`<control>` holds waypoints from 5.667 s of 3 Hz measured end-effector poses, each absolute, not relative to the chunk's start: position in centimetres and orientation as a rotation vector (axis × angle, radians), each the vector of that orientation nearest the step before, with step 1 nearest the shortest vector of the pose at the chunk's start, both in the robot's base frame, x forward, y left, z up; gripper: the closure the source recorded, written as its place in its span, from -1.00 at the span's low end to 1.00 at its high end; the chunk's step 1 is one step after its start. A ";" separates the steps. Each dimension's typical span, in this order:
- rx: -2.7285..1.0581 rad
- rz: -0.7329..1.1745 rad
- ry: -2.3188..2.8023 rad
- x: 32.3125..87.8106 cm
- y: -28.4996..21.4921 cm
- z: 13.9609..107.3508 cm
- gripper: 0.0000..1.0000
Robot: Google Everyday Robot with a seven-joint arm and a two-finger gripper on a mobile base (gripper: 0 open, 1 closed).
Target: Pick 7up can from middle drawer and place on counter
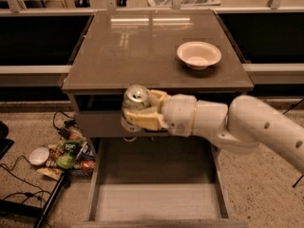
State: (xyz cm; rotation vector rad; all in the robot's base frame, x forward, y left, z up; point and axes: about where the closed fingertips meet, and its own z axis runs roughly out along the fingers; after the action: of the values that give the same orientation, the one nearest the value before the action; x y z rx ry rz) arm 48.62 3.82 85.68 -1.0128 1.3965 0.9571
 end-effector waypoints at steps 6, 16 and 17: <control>-0.905 0.640 1.720 79.5 16.3 87.6 1.00; -1.159 0.099 1.899 68.6 -0.2 108.7 -1.00; -1.015 -0.075 1.986 66.2 -7.2 107.4 -1.00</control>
Offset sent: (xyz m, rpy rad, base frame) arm 0.2105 0.1480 0.1279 -0.1105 -0.0108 -0.1912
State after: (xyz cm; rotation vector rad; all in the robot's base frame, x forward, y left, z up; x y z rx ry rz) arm 66.20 -7.20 107.39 -1.0148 1.9859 -0.0746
